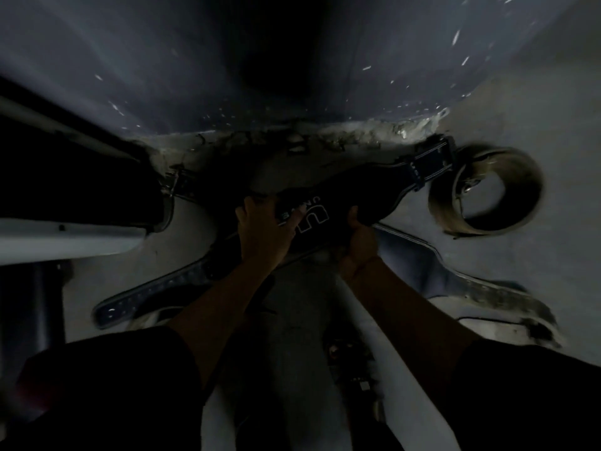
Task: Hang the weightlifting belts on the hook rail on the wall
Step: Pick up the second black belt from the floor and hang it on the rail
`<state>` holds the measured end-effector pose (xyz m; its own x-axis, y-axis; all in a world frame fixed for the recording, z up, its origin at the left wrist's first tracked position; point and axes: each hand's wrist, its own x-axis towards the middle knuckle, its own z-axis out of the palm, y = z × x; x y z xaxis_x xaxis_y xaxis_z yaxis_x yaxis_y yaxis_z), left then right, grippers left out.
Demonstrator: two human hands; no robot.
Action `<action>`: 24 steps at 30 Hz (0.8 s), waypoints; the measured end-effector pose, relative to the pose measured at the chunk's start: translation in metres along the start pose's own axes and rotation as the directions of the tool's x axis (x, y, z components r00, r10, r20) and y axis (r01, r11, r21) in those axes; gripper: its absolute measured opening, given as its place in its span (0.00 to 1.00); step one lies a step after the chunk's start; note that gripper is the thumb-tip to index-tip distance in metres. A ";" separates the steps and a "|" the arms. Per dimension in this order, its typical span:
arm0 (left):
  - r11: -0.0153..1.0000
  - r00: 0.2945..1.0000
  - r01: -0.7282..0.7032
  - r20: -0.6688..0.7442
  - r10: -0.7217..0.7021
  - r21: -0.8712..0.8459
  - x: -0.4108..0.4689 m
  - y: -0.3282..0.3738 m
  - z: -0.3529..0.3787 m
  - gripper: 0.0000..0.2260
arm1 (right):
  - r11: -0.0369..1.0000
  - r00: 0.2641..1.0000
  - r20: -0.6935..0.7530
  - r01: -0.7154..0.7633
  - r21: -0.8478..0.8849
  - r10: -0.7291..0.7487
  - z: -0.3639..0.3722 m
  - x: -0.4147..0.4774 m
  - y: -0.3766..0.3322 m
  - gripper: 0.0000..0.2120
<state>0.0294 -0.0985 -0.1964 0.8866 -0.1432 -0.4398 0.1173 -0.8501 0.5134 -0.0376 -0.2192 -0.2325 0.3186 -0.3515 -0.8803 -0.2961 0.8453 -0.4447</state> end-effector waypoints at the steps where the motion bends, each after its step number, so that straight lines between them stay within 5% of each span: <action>1: 0.999 1.000 -0.027 0.008 0.027 -0.023 -0.008 0.009 -0.010 0.26 | 0.999 1.000 -0.002 0.030 0.035 -0.030 0.001 -0.016 -0.010 0.23; 5: 0.982 0.998 -0.063 0.012 0.067 -0.180 -0.045 0.048 -0.058 0.23 | 0.978 0.987 0.025 0.152 0.146 -0.157 0.006 -0.082 -0.048 0.13; 13: 0.946 0.977 -0.208 -0.009 0.213 -0.249 -0.148 0.131 -0.179 0.15 | 0.964 0.976 0.033 0.208 0.163 -0.216 0.022 -0.255 -0.104 0.28; 19: 0.921 0.968 -0.206 0.070 0.242 -0.329 -0.240 0.202 -0.281 0.12 | 0.966 0.962 0.134 0.218 0.139 -0.236 0.021 -0.413 -0.130 0.23; 24: 0.897 0.962 -0.219 0.068 0.264 -0.384 -0.318 0.264 -0.376 0.11 | 0.909 0.892 0.176 0.414 0.054 -0.417 0.026 -0.555 -0.183 0.17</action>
<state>-0.0537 -0.0868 0.3563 0.8535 -0.3969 -0.3377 0.0826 -0.5368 0.8397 -0.1367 -0.1679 0.3415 0.5660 -0.5949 -0.5708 -0.0883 0.6446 -0.7594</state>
